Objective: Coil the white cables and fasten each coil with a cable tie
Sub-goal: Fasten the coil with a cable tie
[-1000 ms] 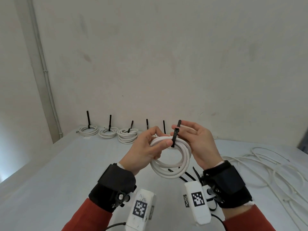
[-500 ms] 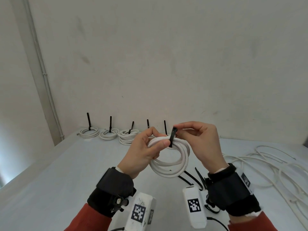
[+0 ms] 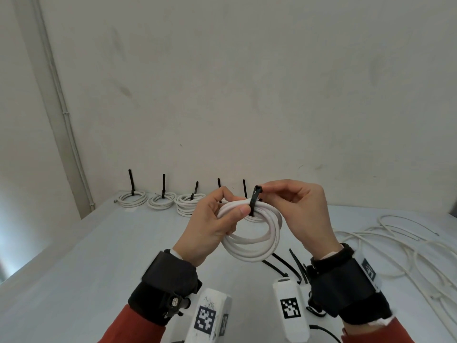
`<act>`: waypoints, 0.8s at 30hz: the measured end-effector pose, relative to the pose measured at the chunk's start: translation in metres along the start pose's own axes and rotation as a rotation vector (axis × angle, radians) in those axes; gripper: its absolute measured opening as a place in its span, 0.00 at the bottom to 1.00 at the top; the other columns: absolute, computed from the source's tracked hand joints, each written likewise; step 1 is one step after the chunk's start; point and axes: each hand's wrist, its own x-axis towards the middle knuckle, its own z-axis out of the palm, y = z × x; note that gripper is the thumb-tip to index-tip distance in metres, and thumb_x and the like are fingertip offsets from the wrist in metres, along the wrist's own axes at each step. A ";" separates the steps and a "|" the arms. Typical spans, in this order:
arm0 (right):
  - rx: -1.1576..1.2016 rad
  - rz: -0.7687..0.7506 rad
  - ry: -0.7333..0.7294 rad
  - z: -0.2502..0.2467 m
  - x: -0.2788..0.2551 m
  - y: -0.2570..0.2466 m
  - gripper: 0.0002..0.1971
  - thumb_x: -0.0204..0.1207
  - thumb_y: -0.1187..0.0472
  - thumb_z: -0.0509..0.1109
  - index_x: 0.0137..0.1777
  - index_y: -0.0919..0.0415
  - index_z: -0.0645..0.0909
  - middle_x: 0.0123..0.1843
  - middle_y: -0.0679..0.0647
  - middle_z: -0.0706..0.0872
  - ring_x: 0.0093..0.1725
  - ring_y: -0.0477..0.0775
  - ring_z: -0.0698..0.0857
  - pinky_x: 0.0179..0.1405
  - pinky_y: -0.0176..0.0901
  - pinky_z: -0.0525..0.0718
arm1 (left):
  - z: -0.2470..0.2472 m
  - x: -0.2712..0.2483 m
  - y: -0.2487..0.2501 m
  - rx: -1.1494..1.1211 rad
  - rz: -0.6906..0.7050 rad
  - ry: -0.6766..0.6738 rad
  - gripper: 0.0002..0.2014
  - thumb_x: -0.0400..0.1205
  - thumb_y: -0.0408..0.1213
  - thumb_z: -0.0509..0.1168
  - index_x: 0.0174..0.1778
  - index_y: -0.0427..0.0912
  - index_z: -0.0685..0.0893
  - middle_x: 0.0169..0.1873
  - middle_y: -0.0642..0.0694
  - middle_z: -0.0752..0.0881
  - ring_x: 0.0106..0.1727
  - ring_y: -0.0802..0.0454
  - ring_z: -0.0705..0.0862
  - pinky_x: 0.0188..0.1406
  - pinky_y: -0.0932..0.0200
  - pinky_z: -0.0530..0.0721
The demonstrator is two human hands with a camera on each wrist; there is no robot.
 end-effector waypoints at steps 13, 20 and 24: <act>-0.031 -0.062 -0.014 0.001 0.000 0.001 0.12 0.69 0.75 0.76 0.38 0.55 0.90 0.37 0.51 0.92 0.39 0.50 0.91 0.39 0.36 0.85 | 0.003 0.000 0.002 0.036 -0.030 0.001 0.12 0.73 0.38 0.74 0.37 0.40 0.75 0.23 0.52 0.80 0.23 0.55 0.70 0.25 0.63 0.70; 0.063 -0.004 -0.079 0.002 -0.003 -0.002 0.13 0.67 0.52 0.75 0.44 0.62 0.90 0.42 0.61 0.91 0.45 0.65 0.89 0.50 0.61 0.88 | 0.001 0.000 0.003 0.053 -0.034 0.006 0.13 0.70 0.40 0.71 0.37 0.38 0.74 0.23 0.54 0.82 0.23 0.55 0.70 0.24 0.64 0.70; 0.084 0.040 -0.037 0.007 -0.003 -0.007 0.12 0.64 0.55 0.82 0.42 0.63 0.89 0.40 0.63 0.91 0.42 0.66 0.89 0.50 0.66 0.87 | 0.000 0.000 0.002 0.066 -0.031 0.013 0.14 0.70 0.42 0.73 0.37 0.39 0.75 0.24 0.51 0.80 0.24 0.54 0.71 0.25 0.63 0.70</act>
